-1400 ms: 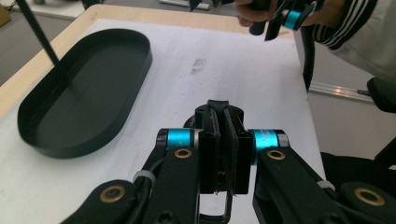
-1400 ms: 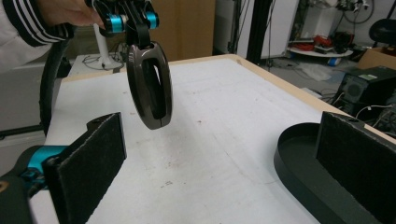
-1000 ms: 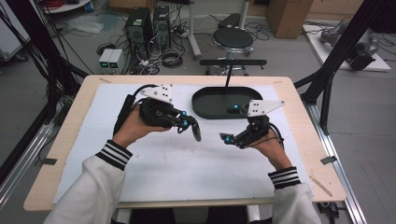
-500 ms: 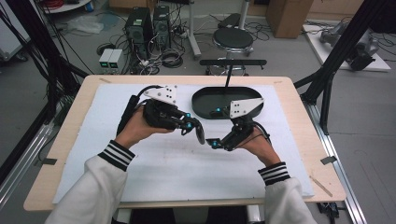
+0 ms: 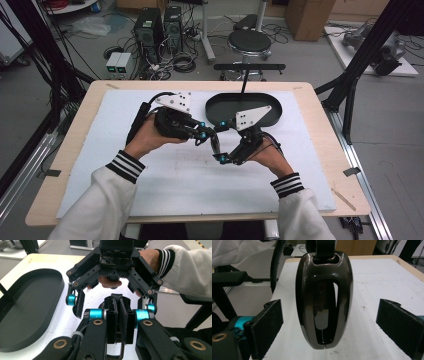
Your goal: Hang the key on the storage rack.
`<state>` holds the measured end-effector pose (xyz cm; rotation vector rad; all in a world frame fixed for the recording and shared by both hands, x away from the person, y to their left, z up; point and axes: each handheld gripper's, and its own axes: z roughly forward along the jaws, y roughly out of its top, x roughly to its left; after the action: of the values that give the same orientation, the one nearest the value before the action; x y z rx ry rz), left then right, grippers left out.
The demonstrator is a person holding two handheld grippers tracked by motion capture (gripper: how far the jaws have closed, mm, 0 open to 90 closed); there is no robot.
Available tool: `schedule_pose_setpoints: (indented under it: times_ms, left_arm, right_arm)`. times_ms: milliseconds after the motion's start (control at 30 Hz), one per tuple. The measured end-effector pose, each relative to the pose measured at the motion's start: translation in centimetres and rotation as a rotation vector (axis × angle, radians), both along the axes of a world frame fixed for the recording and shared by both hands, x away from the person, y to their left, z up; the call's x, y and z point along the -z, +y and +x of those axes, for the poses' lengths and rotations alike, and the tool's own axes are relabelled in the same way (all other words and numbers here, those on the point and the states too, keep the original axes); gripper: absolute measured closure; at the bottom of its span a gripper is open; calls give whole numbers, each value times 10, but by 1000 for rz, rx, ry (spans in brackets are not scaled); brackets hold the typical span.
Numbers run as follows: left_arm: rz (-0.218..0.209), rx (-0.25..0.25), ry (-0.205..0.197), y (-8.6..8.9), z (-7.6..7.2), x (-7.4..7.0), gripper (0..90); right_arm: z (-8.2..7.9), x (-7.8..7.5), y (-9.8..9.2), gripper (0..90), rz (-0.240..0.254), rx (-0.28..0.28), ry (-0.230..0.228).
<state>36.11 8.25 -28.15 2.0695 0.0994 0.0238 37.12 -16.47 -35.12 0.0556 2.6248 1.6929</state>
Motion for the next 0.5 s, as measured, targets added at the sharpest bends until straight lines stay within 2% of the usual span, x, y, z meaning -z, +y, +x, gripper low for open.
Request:
schedule_pose_setpoints:
  times_ms: [67, 167, 333, 400, 500]
  left_arm:
    - [4, 1, 1, 0, 0, 0, 850]
    - [9, 4, 3, 1, 1, 0, 850]
    - [10, 3, 4, 1, 2, 1, 850]
    - [15, 5, 4, 2, 2, 1, 850]
    - [15, 3, 4, 1, 3, 1, 850]
  right_arm:
    - [0, 1, 2, 168, -2, -26, -4]
    - [1, 1, 3, 181, 1, -25, -6]
    - [2, 1, 4, 264, -7, -43, -9]
    - [3, 1, 4, 292, -11, -30, 6]
    - [3, 1, 4, 314, -8, -29, 5]
